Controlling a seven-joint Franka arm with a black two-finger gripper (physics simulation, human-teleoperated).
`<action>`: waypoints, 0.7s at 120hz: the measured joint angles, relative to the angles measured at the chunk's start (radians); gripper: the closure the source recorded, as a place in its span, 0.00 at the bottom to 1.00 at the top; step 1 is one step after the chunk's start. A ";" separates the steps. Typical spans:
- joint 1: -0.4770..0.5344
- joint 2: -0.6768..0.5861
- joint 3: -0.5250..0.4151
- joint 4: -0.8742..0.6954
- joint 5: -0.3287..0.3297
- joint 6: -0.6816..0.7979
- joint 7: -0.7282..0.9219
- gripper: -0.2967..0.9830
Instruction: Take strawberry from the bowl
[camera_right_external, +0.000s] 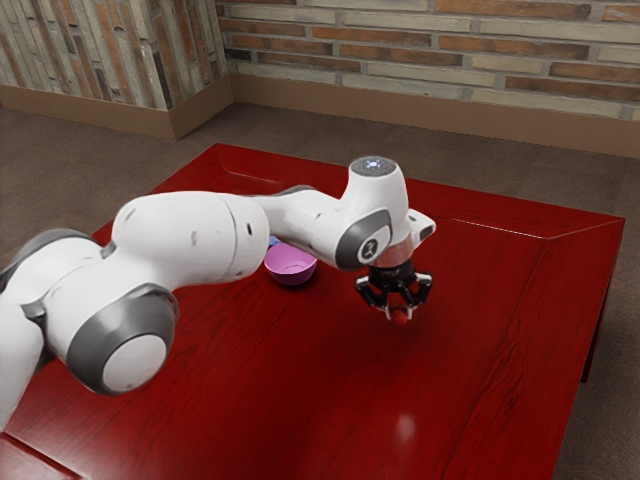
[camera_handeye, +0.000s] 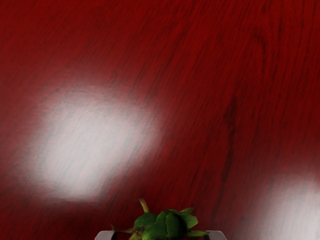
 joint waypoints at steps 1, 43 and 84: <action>0.000 0.000 0.000 0.000 -0.001 0.001 0.001 0.64; 0.003 -0.168 0.012 -0.033 0.010 -0.057 0.030 0.33; 0.291 -0.694 0.052 -0.154 0.117 -0.511 0.208 0.26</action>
